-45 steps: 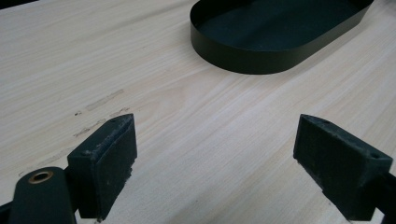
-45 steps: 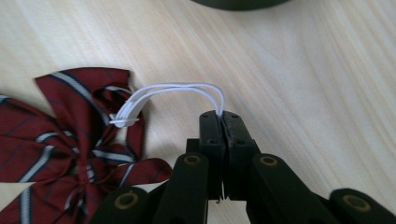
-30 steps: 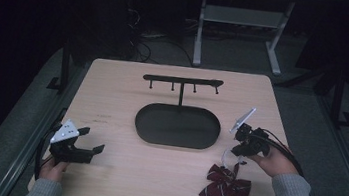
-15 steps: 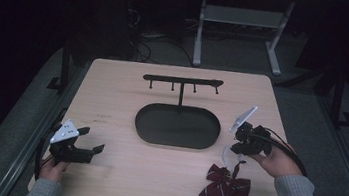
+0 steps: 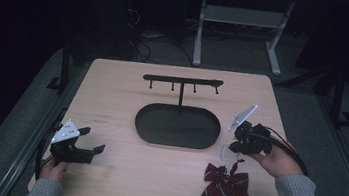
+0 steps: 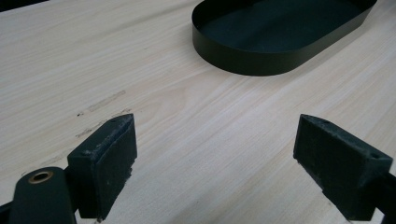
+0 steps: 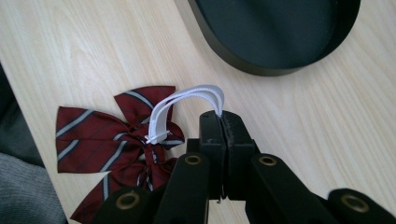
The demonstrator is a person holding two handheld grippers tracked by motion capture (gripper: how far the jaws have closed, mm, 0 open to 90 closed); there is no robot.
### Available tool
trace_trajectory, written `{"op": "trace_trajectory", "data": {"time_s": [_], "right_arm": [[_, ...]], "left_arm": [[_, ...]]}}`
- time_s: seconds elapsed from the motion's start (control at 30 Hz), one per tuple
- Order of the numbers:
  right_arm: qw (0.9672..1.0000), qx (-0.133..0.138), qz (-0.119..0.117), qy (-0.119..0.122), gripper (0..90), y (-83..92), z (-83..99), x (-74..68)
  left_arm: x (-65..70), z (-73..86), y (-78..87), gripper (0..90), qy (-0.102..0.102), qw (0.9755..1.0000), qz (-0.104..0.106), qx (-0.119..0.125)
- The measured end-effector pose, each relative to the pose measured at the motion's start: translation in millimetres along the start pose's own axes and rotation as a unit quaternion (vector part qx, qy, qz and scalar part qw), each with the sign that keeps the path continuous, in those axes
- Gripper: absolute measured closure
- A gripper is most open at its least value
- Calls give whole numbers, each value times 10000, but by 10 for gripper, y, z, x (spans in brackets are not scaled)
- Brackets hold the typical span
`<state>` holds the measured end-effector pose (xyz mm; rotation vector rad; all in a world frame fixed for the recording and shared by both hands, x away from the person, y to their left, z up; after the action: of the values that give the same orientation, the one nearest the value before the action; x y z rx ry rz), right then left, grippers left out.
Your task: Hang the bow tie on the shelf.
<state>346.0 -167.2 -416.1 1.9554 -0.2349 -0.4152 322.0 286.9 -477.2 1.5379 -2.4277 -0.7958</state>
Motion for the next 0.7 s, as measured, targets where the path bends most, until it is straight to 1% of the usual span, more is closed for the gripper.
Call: {"op": "trace_trajectory", "data": {"time_s": [0.17, 0.27, 0.37, 0.4, 0.43, 0.63, 0.7], "right_arm": [[9999, 104, -36, 94, 882, 62, -53, -40], [9999, 99, -23, 116, 883, 82, -69, -53], [9997, 130, -16, 189, 883, 117, -105, -84], [9997, 129, -9, 208, 883, 122, -111, -89], [9997, 135, -9, 226, 883, 130, -123, -101], [9993, 143, 9, 352, 883, 176, -190, -148], [9993, 146, -9, 343, 883, 189, -212, -162]], "left_arm": [[-3, -2, -1, 129, -8, 10000, -4, 2], [0, -4, -2, 129, -12, 10000, -4, 13], [8, -8, -4, 129, -6, 10000, 0, 6], [13, -13, -7, 129, 4, 10000, 2, 39], [12, -13, -5, 129, -21, 10000, 0, 22], [14, -14, -11, 129, 1, 10000, -2, 11], [13, -11, -11, 129, 6, 10000, -2, 6]]}}
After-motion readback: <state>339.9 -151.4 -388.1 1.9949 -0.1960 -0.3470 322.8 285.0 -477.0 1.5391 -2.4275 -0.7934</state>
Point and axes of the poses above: each handheld gripper's, and its own axes: y roughly backward along the jaws, z roughly out of its underside, x roughly to its right, the point moved 7 cm from there along -y, roughly forward along the jaws, and after that the axes turned 14 degrees about -z, right-handed, at the moved point
